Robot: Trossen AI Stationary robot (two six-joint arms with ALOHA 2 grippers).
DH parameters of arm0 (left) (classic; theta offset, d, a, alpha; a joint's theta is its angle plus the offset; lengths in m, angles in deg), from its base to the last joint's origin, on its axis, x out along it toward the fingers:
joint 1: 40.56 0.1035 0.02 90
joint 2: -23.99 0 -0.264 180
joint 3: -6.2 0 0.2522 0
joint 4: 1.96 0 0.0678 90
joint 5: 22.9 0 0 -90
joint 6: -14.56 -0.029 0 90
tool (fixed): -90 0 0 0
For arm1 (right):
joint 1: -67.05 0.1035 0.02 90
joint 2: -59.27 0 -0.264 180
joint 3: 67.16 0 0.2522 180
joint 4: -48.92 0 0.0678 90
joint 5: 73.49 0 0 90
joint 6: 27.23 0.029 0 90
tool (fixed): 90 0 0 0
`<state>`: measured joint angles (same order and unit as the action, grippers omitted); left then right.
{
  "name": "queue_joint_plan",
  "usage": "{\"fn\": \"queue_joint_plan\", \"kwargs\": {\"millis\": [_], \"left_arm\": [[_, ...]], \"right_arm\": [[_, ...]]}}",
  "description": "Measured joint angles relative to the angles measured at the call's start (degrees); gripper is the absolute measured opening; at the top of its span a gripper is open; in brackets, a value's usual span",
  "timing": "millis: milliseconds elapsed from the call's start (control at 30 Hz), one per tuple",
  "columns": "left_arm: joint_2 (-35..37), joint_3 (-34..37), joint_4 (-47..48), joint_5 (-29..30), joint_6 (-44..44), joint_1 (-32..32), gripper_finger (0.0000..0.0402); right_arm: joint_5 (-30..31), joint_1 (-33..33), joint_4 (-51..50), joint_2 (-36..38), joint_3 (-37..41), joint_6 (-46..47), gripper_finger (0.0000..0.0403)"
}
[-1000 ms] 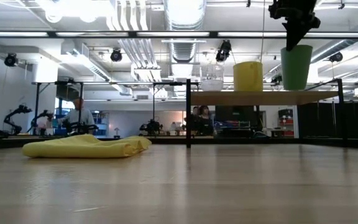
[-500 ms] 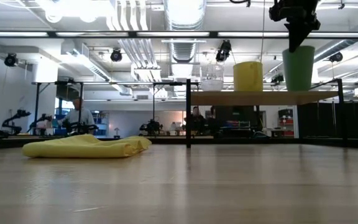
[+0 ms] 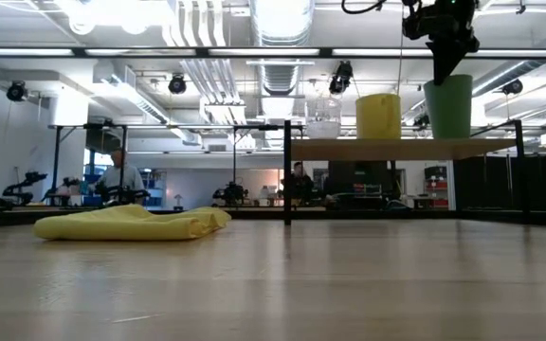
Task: Stack small to large cups/mugs on shelf
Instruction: Put the green cup on the shelf, then return to Home Position
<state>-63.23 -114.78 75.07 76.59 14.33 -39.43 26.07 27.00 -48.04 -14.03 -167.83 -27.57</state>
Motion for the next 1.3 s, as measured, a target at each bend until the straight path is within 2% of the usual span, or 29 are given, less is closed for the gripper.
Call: {"fn": "queue_joint_plan", "kwargs": {"millis": [200,467,633,833,1067,1300], "left_arm": [[0.0,0.34,0.0,0.0,0.0,0.0,0.0082],[0.0,0.76,0.0,0.0,-0.02,0.0,0.0082],[0.0,0.76,0.0,0.0,-0.02,0.0,0.0082],[0.0,0.57,0.09,0.0,-0.02,0.0,0.0082],[1.39,-2.95,-0.76,0.0,-0.07,-0.01,0.0082],[2.88,-3.0,-3.13,0.0,-0.04,-0.02,0.0082]], "right_arm": [[1.09,-0.02,-0.12,0.11,-0.04,-0.25,0.0017],[1.01,-0.02,-0.18,0.06,-0.04,-2.36,0.0077],[2.73,0.02,-0.11,0.06,-0.04,-2.93,0.0097],[3.95,0.02,-0.44,0.88,-0.81,-2.91,0.0096],[3.53,0.83,-0.51,3.53,-8.15,-1.56,0.0083],[3.54,0.79,-0.23,5.29,-16.96,10.8,0.0074]]}}
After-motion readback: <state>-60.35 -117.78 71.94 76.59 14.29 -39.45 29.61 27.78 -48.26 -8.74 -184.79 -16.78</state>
